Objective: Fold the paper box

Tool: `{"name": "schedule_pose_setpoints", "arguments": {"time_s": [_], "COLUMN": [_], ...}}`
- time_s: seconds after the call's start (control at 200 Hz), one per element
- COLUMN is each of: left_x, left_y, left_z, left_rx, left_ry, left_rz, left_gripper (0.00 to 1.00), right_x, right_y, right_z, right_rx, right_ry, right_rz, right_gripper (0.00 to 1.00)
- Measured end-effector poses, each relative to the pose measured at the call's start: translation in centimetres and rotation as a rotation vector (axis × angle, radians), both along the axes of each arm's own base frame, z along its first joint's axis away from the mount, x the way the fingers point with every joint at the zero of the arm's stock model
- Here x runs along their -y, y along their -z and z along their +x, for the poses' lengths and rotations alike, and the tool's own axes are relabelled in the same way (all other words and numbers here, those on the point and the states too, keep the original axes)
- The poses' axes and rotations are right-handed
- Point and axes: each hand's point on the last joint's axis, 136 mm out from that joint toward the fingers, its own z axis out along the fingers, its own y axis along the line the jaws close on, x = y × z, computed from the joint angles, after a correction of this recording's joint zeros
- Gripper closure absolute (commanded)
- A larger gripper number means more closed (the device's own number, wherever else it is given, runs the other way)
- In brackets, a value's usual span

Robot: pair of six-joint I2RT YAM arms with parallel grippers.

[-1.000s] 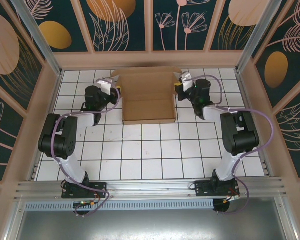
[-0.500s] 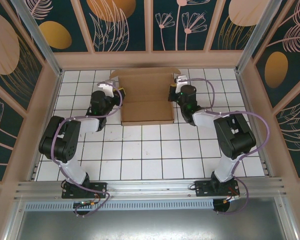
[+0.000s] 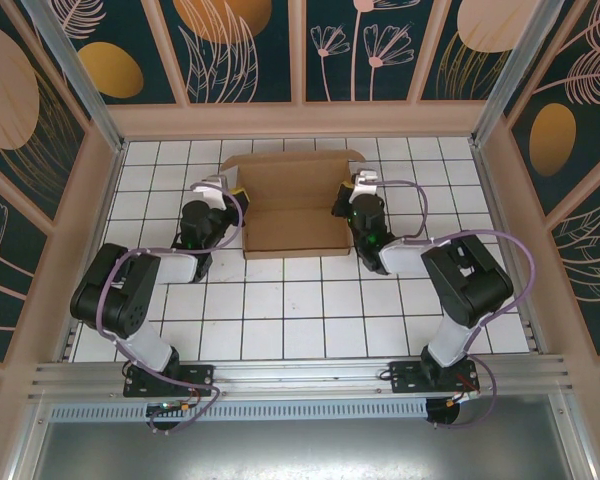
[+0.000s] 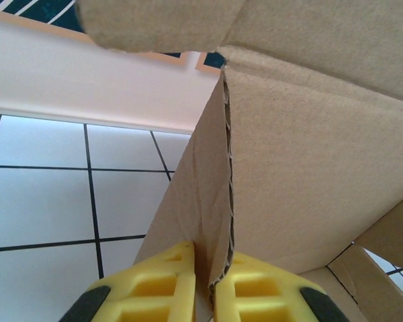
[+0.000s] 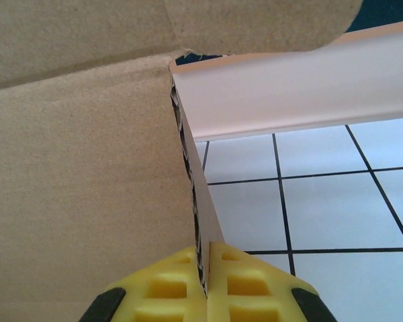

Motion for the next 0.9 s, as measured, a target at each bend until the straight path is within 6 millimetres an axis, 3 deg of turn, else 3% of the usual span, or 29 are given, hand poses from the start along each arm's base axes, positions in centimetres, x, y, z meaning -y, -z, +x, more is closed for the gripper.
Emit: {"name": "schedule_pose_setpoints", "arguments": {"time_s": [0.44,0.901], "left_x": [-0.1,-0.5], "left_y": [1.0,2.1], "left_z": [-3.0,-4.9], "left_rx": [-0.022,-0.052], "left_ry": [-0.028,-0.063], "left_rz": [-0.056,-0.111], "left_gripper": [0.93,0.94], "right_x": [0.1,0.4], "right_y": [0.8,1.6], "right_z": [-3.0,-5.7], "right_rx": [0.049,0.086], "right_ry": [0.062,0.047], "right_rz": [0.077,0.171], "right_gripper": [1.0,1.0]}}
